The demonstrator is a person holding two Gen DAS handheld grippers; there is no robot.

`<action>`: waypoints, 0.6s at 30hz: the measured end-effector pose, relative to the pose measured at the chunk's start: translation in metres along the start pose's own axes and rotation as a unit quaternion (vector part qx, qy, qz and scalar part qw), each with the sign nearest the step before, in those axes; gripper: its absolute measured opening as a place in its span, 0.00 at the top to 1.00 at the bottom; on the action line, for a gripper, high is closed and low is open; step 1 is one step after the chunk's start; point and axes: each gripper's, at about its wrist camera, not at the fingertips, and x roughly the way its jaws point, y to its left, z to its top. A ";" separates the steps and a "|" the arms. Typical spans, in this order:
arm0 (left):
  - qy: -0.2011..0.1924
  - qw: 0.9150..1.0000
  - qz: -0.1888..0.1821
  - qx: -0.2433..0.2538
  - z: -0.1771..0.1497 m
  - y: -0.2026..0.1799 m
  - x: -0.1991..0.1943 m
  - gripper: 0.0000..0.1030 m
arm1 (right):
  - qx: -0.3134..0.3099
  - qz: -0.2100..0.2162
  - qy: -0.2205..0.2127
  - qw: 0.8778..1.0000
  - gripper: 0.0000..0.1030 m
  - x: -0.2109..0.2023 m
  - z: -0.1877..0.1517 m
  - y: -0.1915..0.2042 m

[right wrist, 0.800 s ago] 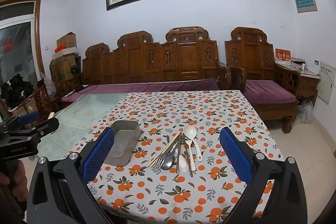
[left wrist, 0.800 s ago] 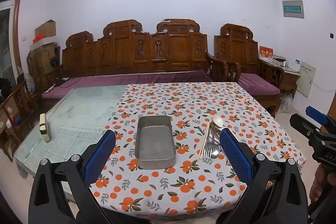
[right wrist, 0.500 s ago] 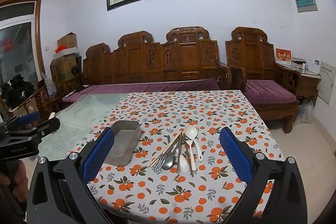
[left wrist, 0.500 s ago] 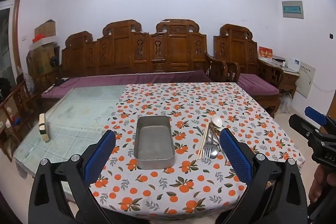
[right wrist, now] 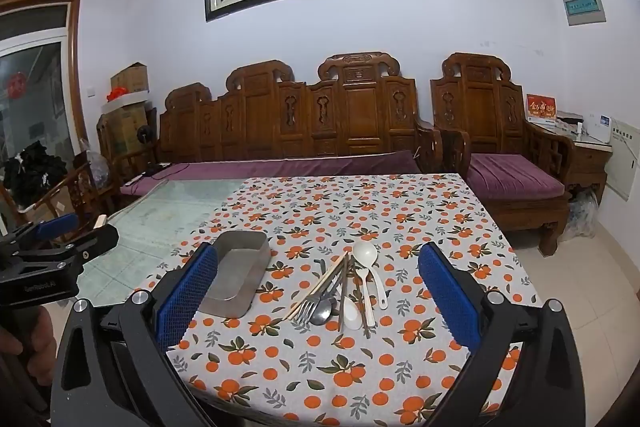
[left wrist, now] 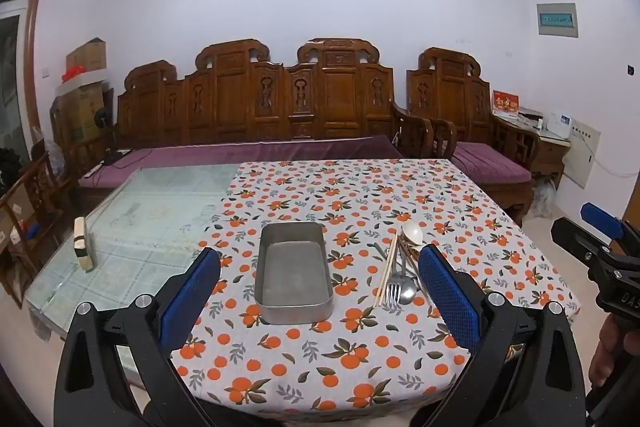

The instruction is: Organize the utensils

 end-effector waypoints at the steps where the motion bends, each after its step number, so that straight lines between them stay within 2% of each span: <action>1: 0.001 1.000 0.000 0.000 0.000 0.000 0.000 0.07 | 0.000 0.000 0.000 1.000 0.03 0.000 0.000 0.000; 18: 0.001 1.000 -0.001 0.000 0.006 -0.003 -0.001 0.07 | -0.001 0.000 -0.001 1.000 0.03 -0.001 0.002 0.002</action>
